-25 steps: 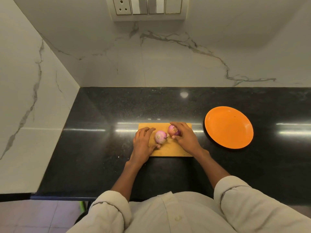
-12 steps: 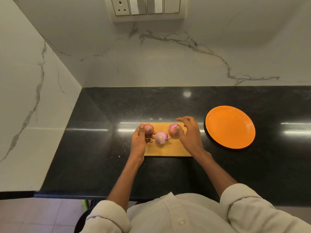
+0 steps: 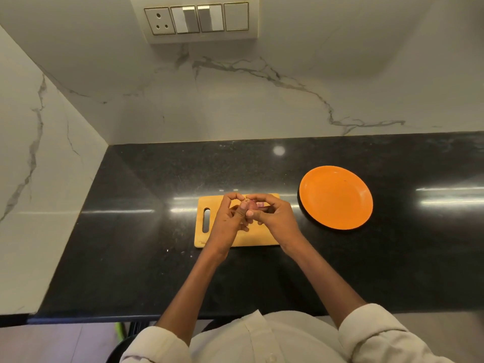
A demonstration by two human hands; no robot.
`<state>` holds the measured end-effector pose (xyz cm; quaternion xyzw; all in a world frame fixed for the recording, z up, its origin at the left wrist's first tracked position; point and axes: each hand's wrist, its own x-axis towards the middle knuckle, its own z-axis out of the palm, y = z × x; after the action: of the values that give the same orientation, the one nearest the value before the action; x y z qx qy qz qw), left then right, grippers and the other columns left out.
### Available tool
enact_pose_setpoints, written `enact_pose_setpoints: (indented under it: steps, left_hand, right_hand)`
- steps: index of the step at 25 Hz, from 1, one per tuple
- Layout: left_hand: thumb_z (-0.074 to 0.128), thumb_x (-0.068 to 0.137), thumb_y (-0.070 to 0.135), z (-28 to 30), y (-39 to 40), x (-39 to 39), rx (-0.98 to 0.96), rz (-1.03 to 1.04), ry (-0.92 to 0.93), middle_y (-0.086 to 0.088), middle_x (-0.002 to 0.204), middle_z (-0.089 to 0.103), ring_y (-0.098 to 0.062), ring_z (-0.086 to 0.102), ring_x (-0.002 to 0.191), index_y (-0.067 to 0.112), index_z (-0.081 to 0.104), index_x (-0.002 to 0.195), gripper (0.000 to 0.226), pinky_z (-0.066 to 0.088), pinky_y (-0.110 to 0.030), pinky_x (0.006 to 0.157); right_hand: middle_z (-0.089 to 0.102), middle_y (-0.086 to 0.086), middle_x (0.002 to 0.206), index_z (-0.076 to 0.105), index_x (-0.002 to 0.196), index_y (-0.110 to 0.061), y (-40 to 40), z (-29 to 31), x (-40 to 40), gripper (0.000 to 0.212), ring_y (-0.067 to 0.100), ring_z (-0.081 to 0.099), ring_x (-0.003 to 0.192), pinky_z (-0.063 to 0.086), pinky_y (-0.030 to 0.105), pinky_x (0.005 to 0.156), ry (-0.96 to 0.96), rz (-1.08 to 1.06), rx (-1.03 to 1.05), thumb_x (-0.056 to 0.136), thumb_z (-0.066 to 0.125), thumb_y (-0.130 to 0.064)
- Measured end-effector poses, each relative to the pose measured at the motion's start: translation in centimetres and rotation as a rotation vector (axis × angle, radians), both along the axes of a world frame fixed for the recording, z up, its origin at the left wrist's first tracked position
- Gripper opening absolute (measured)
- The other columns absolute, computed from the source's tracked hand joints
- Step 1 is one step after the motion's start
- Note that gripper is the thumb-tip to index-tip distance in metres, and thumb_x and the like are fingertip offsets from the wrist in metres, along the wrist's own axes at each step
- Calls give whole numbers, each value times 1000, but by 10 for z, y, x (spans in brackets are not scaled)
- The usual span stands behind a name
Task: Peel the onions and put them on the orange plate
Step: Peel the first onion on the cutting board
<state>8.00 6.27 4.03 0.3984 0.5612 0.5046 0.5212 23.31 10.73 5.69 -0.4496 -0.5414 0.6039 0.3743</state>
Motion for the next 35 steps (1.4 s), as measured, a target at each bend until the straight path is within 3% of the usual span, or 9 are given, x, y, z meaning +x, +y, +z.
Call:
enact_pose_setpoints:
  steps: [3,9,13,17,21,24,27,31,35]
  left_hand:
    - [60,108,27,3,0,13,0,45,-26,-3,106,80,-25,76,99,19,58,117,13,62,-38,81]
    - [63,104,32,-2,1,21,-23,149,-135,-11,106,77,-29,74,97,19,67,108,14,63,-43,83]
    - [70,96,30,-2,-6,23,2,119,-196,-11,117,75,-33,71,112,21,69,112,18,61,-44,95]
    - [70,96,31,-3,-11,22,-23,96,-240,-9,124,73,-32,70,116,24,68,115,20,60,-46,97]
    - [62,102,34,-6,-13,23,-11,89,-261,-21,134,67,-36,68,122,20,64,123,25,59,-49,98]
    - [65,102,32,-8,-12,23,1,108,-252,-23,132,66,-40,66,125,20,65,120,22,57,-54,102]
    - [71,98,27,-8,-12,21,8,138,-243,-12,123,70,-38,68,122,20,68,114,18,58,-54,103]
    - [80,91,22,-5,-9,17,18,182,-226,-5,116,76,-40,70,121,20,72,114,24,58,-54,105]
    - [76,97,15,-7,-8,11,13,165,-272,-14,127,74,-37,69,125,13,75,121,25,57,-52,106]
  right_hand:
    - [79,-4,110,80,116,-18,-1,-3,12,32,11,73,91,58,24,69,24,-26,-51,85,84,-8]
    - [78,-7,112,83,109,-23,-9,-4,16,22,19,73,105,61,28,72,29,-132,-147,89,83,-14]
    - [78,-8,104,83,105,-27,-9,-2,16,19,17,75,100,60,29,66,-21,-156,-155,89,83,-17]
    - [78,-7,102,81,101,-29,-11,2,14,16,16,78,93,60,32,62,-85,-132,-138,90,82,-18]
    - [73,-5,103,78,102,-26,-2,9,17,11,18,77,85,60,29,57,-205,-22,-76,94,78,-19]
    - [72,-3,108,76,103,-24,5,11,12,10,17,76,85,61,27,57,-322,19,-7,98,73,-17]
    - [74,-1,107,77,103,-21,9,12,9,9,17,77,84,62,28,59,-359,4,41,101,70,-15]
    - [75,-7,103,78,98,-26,0,9,4,11,13,75,88,65,31,66,-324,-76,94,99,72,-18]
    - [76,-11,104,82,100,-26,-2,14,7,14,12,75,91,65,28,67,-226,-57,77,95,77,-14]
